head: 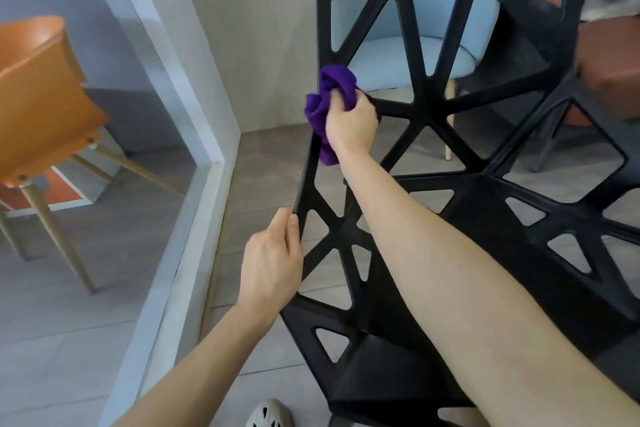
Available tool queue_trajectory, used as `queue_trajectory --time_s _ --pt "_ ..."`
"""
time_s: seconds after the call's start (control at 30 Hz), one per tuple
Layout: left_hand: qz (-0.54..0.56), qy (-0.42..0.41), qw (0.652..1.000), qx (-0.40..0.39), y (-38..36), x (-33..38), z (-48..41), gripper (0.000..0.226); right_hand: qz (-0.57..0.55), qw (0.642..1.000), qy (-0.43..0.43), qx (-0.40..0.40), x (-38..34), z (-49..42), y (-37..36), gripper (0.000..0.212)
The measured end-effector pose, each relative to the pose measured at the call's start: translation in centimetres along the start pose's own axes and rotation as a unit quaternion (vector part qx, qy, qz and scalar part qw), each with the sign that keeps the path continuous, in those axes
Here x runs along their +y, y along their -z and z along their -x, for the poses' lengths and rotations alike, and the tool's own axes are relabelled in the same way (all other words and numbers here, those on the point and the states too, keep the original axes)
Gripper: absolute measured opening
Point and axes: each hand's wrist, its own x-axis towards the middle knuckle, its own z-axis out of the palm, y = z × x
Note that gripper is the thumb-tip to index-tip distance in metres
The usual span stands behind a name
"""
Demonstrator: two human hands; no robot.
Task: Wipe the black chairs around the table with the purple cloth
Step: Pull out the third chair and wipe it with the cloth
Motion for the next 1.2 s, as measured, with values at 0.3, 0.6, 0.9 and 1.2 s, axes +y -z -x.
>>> queue_trajectory --time_s 0.3,0.6,0.9,1.2 --pt "0.005 0.002 1.000 0.003 0.2 0.5 0.1 0.034 0.116 0.984 0.090 -0.098 3.0 4.6 2.6 0.046" --pt "0.035 0.021 0.999 0.008 0.4 0.8 0.1 0.035 0.133 0.973 0.136 -0.131 4.2 10.9 4.5 0.048" --pt "0.061 0.076 0.995 0.019 0.8 1.0 0.7 0.016 0.145 0.979 0.116 -0.086 1.6 9.3 3.7 0.043" --pt "-0.028 0.017 0.992 -0.119 4.2 0.5 -1.7 0.013 0.127 0.975 0.125 -0.135 6.1 12.3 7.6 0.035"
